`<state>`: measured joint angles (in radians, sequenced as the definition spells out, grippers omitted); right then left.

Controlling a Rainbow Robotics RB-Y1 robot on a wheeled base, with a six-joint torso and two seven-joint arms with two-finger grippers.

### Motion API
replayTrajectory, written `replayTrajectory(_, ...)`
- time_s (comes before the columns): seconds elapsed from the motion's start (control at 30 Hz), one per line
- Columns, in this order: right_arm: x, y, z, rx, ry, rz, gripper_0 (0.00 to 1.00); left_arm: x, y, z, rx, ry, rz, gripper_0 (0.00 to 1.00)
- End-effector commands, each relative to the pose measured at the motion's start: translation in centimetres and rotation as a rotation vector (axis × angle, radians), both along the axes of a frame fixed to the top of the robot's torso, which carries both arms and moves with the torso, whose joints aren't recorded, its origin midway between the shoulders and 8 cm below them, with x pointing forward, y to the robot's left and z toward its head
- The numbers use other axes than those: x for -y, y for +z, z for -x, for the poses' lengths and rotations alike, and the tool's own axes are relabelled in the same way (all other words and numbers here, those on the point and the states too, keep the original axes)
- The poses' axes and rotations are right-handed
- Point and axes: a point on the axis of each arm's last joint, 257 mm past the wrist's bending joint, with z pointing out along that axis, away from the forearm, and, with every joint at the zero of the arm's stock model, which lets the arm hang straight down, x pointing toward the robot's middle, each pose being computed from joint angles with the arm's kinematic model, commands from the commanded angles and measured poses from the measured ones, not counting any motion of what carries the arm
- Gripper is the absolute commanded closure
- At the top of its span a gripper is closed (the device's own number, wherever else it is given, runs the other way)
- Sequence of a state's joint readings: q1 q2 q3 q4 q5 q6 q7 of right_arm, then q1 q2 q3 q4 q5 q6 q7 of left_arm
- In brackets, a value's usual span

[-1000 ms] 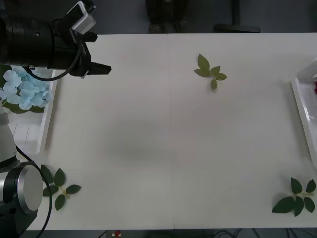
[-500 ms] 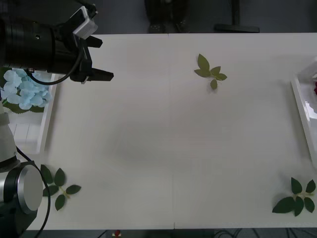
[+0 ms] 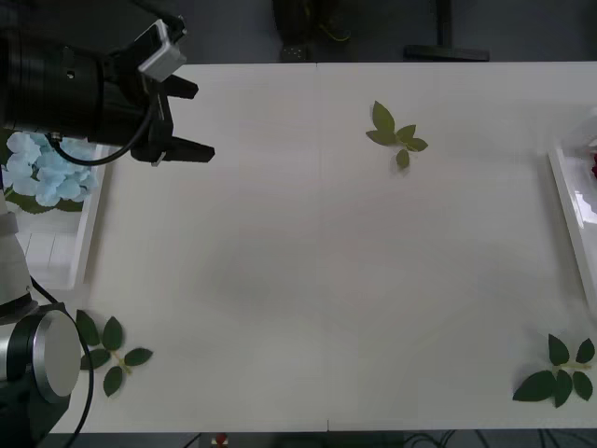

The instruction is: Place the red flowers into the right box and the blue flowers into the left box. If a person shows an open palm, hand one flower to the person first, then continue sorting.

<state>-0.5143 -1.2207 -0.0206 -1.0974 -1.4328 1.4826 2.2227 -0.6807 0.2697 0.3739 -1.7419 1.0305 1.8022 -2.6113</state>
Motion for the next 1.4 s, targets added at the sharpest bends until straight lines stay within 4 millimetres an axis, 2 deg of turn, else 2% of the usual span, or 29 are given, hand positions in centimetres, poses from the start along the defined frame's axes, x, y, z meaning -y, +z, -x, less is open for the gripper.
replayTrajectory(0.03, -4.3, 7.3, -0.8, 0.106, 0.207, 0.221, 0.0, -0.2, 2.2, 0.1, 0.086, -0.05, -0.06, 0.0)
replayTrajectory(0.07, -6.4, 7.5, -0.7, 0.115, 0.283, 0.266, 0.0, -0.2, 2.3, 0.1, 0.09, -0.052, -0.06, 0.0)
replayTrajectory(0.1, -7.6, 7.5, -0.6, 0.122, 0.319, 0.281, 0.0, -0.2, 2.3, 0.1, 0.092, -0.053, -0.061, 0.0)
replayTrajectory(0.13, -10.1, 7.3, -0.5, 0.138, 0.394, 0.309, 0.0, -0.2, 2.3, 0.1, 0.091, -0.053, -0.061, 0.0)
replayTrajectory(0.27, -16.8, 5.5, 0.7, 0.165, 0.608, 0.378, 0.0, -0.1, 2.3, 0.1, 0.096, -0.06, -0.063, 0.0)
replayTrajectory(0.37, -20.6, 4.0, 1.3, 0.194, 0.723, 0.414, 0.0, -0.1, 2.3, 0.2, 0.098, -0.063, -0.063, 0.0)
replayTrajectory(0.57, -25.4, 2.6, 1.4, 0.254, 0.808, 0.393, 0.0, -0.3, 2.3, 0.1, 0.103, -0.062, -0.069, 0.0)
replayTrajectory(0.77, -28.8, 2.1, 0.4, 0.358, 0.88, 0.357, 0.0, -0.4, 2.2, 0.1, 0.105, -0.061, -0.073, 0.0)
replayTrajectory(0.9, -30.2, 1.8, -0.4, 0.454, 0.912, 0.327, 0.0, -0.4, 2.2, 0.1, 0.105, -0.062, -0.072, 0.0)
replayTrajectory(1.07, -31.5, 1.5, -0.1, 0.534, 0.969, 0.261, 0.0, -0.5, 2.3, 0.0, 0.106, -0.061, -0.075, 0.0)
replayTrajectory(1.2, -31.1, 0.4, 0.9, 0.511, 1.022, 0.191, 0.0, -0.5, 2.3, 0.0, 0.106, -0.061, -0.075, 0.0)
replayTrajectory(1.4, -29.7, -0.8, 1.0, 0.468, 1.018, 0.113, 0.0, -0.5, 2.3, 0.0, 0.106, -0.061, -0.075, 0.0)
